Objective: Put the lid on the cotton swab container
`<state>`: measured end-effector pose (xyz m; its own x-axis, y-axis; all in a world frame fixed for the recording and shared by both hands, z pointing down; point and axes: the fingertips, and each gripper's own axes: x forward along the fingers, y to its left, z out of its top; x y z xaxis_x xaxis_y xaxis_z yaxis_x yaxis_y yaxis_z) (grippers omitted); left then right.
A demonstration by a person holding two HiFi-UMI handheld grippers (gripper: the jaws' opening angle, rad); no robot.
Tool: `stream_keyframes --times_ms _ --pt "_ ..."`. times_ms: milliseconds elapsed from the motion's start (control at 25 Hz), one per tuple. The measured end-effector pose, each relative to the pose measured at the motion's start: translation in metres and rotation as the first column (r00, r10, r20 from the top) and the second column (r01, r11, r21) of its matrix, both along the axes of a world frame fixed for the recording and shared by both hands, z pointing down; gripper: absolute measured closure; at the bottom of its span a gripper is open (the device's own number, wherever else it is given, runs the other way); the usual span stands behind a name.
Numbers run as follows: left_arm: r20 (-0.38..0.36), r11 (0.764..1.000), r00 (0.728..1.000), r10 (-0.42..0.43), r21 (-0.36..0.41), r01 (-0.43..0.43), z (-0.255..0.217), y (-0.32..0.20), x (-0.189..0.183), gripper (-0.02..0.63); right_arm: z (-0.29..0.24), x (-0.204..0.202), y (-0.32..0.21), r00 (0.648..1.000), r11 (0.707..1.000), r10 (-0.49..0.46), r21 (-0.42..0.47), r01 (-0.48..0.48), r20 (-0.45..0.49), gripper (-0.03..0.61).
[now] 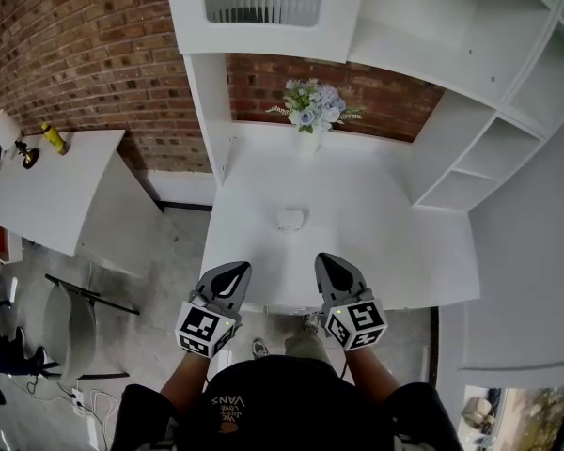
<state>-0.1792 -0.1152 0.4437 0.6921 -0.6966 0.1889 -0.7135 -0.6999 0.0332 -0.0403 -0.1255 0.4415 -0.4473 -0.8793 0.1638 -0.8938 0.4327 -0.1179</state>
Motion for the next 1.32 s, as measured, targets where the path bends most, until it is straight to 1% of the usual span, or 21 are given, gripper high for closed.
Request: stream_keyframes --times_ms 280,640,1000,1320 --pt "-0.011 1.0 1.0 0.001 0.012 -0.001 0.0 0.018 -0.004 0.607 0.006 -0.007 0.019 1.0 1.0 -0.001 -0.011 0.001 0.007 0.578" --pt "-0.025 1.0 1.0 -0.004 0.009 0.004 0.003 0.03 -0.009 0.609 0.008 -0.017 0.031 1.0 1.0 -0.014 -0.015 0.014 -0.011 0.58" --pt "-0.034 1.0 0.999 -0.007 0.006 0.007 0.005 0.029 -0.012 0.609 0.009 -0.023 0.029 0.999 1.0 -0.024 -0.019 0.023 -0.033 0.58" --pt "-0.028 1.0 1.0 0.01 0.011 -0.009 0.005 0.024 -0.01 0.609 0.01 -0.024 0.024 0.999 0.999 -0.027 -0.022 0.026 -0.037 0.58"
